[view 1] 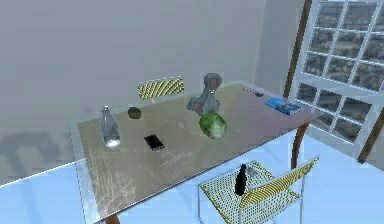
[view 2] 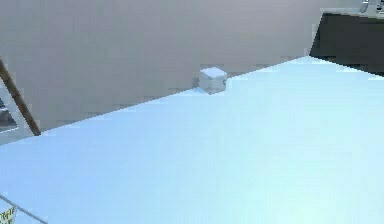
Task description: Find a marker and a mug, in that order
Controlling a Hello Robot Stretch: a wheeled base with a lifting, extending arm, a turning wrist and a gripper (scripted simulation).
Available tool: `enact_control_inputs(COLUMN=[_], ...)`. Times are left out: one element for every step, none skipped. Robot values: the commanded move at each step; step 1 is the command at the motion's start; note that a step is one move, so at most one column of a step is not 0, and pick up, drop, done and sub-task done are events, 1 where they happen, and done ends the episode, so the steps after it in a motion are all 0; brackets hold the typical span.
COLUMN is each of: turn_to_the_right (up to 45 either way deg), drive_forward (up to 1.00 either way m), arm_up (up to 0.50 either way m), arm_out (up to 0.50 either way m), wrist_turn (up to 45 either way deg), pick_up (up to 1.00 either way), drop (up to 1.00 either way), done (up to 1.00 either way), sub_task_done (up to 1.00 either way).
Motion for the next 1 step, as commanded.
enact_control_inputs(turn_to_the_right=[45.0], drive_forward=[0.0], arm_up=[0.0], arm_out=[0.0], wrist_turn=[0.0], pick_up=[0.0], drop=[0.0], done=[0.0], sub_task_done=[0.0])
